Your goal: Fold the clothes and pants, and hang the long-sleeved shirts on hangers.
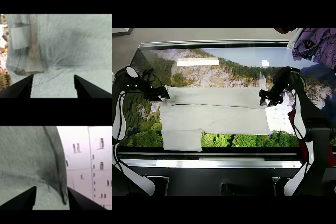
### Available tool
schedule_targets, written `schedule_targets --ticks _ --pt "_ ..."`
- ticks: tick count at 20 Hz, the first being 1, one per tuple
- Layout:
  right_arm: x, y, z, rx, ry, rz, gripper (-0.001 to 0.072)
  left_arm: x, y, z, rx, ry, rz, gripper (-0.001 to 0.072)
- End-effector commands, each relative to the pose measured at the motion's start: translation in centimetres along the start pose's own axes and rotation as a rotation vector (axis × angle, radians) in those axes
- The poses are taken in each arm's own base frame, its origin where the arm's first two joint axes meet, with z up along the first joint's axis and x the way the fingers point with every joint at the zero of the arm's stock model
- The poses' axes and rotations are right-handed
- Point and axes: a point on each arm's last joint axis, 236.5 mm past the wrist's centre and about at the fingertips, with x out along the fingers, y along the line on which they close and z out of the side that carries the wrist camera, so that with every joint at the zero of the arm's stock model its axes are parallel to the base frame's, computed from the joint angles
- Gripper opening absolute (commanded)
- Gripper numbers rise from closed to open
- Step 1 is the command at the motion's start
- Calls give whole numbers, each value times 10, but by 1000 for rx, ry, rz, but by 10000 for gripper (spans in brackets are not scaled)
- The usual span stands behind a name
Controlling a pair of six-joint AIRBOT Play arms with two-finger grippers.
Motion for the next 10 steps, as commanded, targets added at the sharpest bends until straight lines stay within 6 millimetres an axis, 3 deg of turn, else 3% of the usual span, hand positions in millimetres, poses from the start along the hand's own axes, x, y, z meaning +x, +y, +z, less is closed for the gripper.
schedule_targets --ticks 1,3,5,7,10 --pt "-41 -15 -5 -162 -49 -58 471 -36 13 -1 -72 -42 -7 569" --pt "-85 -22 -3 -168 -147 9 469 -74 35 -12 -157 -95 -49 568" --pt "-109 -42 -13 -134 -203 89 469 -90 65 -47 -256 -104 -89 568" --pt "-108 -61 -39 -64 -197 178 468 -77 80 -103 -375 -74 -170 568" --pt "-89 -72 -80 -17 -199 229 467 -36 60 -189 -509 -33 -297 568"
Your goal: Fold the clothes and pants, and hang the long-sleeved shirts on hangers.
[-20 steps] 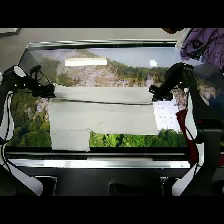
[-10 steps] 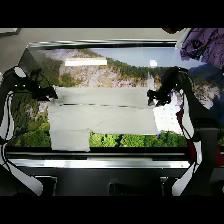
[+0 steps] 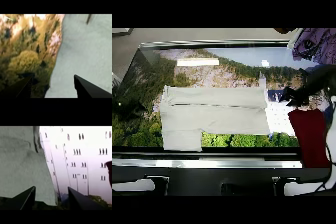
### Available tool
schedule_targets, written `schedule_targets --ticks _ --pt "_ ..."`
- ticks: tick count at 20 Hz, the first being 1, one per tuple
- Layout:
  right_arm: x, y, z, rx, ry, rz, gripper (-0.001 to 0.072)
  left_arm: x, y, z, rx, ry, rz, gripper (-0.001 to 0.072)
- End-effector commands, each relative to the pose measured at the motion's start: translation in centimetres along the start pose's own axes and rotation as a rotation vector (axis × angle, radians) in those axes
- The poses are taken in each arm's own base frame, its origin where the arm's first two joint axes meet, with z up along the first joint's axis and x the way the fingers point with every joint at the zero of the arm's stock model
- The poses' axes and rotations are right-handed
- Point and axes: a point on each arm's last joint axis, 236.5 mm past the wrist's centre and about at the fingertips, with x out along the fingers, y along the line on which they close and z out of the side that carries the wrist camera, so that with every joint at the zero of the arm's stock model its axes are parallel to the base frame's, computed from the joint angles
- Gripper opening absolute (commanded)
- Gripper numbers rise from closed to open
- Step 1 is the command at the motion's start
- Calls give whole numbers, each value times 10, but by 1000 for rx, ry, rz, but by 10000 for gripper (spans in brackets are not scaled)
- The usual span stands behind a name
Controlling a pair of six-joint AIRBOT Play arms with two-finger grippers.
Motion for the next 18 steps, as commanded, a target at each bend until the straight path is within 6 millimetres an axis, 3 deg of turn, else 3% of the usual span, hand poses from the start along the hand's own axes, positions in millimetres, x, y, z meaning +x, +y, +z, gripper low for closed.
schedule_targets --ticks 1,3,5,13,14,15,17,18 --pt "4 -5 -41 22 -47 71 467 36 15 -89 -130 17 -143 568" --pt "9 -1 -57 38 -53 89 467 58 12 -128 -138 35 -170 568" --pt "10 1 -67 44 -55 95 467 69 14 -147 -152 35 -164 568" --pt "3 16 -68 49 -75 149 467 85 -3 -164 -63 82 -145 566" --pt "3 16 -69 49 -72 149 466 86 -4 -164 -60 85 -143 493" --pt "3 16 -70 48 -67 148 466 87 -5 -166 -56 92 -144 364" --pt "4 12 -75 45 -48 135 467 86 -7 -170 -56 109 -151 46" --pt "6 6 -76 41 -41 107 467 85 -8 -172 -56 116 -154 23"
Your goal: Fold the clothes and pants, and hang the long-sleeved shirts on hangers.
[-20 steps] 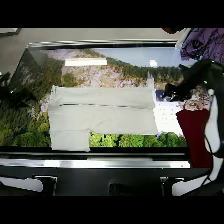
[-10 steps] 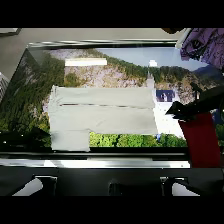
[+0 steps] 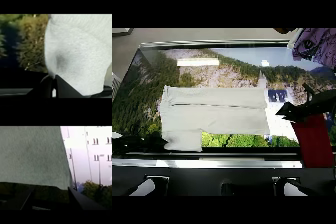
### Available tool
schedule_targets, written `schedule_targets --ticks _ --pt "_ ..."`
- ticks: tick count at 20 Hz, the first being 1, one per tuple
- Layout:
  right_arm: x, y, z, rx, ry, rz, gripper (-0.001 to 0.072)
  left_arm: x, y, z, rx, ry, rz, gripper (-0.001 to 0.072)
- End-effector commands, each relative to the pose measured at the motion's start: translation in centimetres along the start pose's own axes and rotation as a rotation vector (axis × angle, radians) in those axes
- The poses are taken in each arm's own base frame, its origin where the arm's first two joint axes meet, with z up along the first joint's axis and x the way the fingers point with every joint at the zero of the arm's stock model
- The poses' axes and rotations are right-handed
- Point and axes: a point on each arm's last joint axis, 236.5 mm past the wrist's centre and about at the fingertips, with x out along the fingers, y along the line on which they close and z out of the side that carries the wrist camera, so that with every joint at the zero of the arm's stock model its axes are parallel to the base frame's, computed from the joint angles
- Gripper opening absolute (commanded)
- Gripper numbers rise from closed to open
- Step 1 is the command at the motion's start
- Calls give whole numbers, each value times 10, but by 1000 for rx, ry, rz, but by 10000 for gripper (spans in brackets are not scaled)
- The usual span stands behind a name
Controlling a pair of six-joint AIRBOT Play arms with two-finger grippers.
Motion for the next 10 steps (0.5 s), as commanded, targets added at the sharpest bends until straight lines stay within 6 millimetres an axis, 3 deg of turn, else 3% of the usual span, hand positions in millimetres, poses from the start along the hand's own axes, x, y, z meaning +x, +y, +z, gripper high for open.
schedule_targets --ticks 1,4,10 --pt "0 -17 -5 3 19 -70 468 2 -3 -7 5 25 -5 23" --pt "9 -26 -8 21 48 -83 470 1 -3 -6 5 24 -5 22" --pt "70 -35 -47 114 200 21 472 1 -3 -7 5 27 -6 22"
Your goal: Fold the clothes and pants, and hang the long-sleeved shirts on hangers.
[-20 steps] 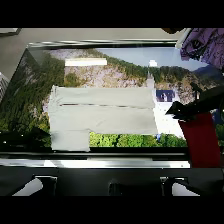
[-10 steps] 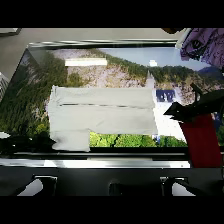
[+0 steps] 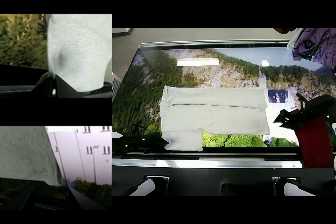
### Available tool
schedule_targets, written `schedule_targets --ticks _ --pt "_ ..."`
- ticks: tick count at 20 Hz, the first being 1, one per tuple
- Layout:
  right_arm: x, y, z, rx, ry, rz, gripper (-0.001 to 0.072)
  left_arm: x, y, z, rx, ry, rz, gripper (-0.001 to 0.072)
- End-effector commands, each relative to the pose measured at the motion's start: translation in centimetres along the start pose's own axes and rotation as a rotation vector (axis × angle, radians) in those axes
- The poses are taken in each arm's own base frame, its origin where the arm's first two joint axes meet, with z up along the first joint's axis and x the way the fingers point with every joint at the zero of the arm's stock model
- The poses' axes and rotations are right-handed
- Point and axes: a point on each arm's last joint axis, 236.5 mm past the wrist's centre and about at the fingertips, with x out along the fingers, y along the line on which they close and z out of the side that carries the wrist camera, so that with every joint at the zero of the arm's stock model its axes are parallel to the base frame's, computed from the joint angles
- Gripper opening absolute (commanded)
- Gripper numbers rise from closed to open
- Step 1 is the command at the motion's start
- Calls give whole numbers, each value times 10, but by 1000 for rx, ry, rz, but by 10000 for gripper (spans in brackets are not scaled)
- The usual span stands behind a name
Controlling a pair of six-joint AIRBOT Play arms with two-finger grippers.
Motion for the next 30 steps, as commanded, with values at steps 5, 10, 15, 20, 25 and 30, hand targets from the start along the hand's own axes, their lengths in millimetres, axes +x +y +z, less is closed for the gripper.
schedule_targets --ticks 5,10,15,20,25,30 --pt "54 2 -24 89 55 130 471 0 -1 -3 -1 11 -4 22" --pt "66 7 -29 146 64 178 465 0 -1 -3 -1 11 -4 23" --pt "68 2 -17 132 2 162 31 -6 -5 2 11 2 -8 21" --pt "36 12 -33 159 -3 125 30 -59 -21 22 -51 -80 50 19" --pt "-9 17 -90 184 79 29 30 -113 -29 -27 -105 -136 173 19" --pt "-37 33 -96 181 -13 40 29 -127 -54 -41 -33 -218 119 19"
